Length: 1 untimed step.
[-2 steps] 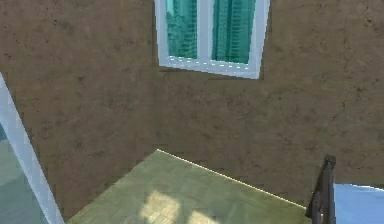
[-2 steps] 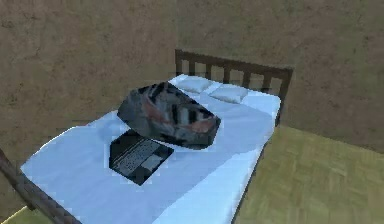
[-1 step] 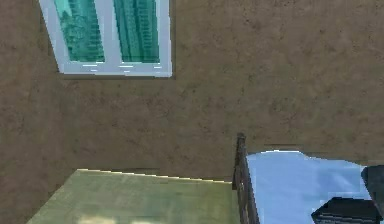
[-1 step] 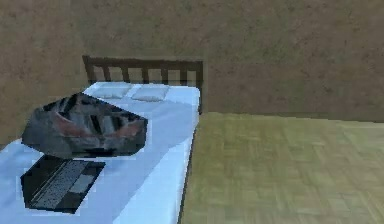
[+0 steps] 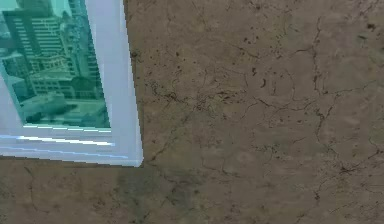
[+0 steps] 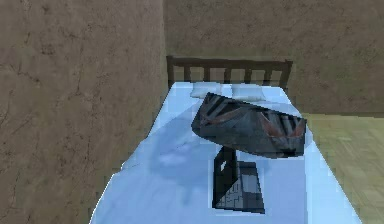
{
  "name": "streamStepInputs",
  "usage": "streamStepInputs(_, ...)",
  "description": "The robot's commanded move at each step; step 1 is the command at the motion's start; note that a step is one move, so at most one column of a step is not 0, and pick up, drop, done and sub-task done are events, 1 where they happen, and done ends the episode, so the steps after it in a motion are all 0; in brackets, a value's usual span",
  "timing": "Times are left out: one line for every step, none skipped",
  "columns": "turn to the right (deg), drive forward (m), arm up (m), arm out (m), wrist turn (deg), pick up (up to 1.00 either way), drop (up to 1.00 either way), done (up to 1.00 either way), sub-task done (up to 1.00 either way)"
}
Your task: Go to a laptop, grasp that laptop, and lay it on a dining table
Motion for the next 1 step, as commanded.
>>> streamStepInputs(15.0, 0.00, 0.00, 0.00, 0.0, 0.00, 0.00, 0.00, 0.00)
